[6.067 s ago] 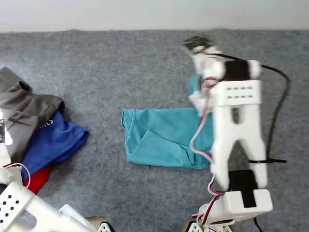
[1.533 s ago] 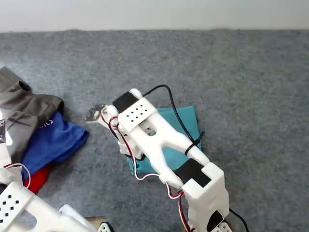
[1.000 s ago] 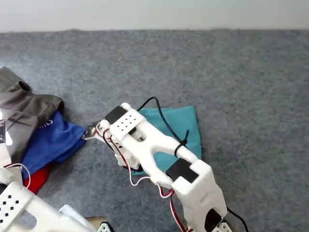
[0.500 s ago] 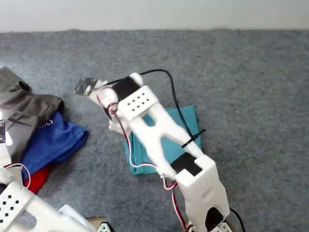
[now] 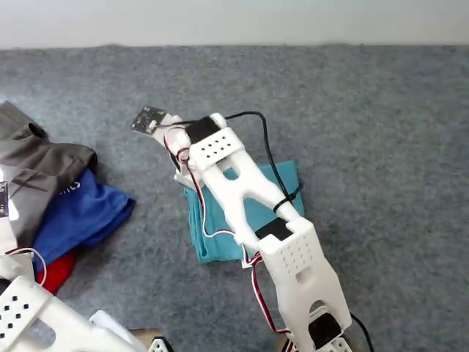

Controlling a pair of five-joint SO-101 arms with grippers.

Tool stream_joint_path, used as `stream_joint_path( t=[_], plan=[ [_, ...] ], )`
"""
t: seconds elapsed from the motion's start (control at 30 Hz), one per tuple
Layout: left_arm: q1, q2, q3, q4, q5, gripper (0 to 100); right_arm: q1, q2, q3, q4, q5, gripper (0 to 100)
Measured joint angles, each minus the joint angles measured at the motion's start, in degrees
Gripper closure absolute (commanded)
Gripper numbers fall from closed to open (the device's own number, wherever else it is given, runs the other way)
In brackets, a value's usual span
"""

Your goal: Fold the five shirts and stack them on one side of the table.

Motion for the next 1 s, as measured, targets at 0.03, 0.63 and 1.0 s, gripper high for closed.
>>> stream_joint_path(
  t=[0.03, 0.63, 1.0],
  plan=[
    [0.0, 0.0, 0.0, 0.0, 0.0, 98, 0.0, 0.0, -1.8, 1.4, 0.0, 98.3],
    [2.7, 0.0, 0.2, 0.0, 0.0, 98, 0.0, 7.6, -17.1, 16.6, -12.6, 78.6],
    [2.9, 0.0, 0.2, 0.0, 0.0, 98, 0.0, 14.0, -22.0, 16.1, -12.7, 94.0]
  ],
)
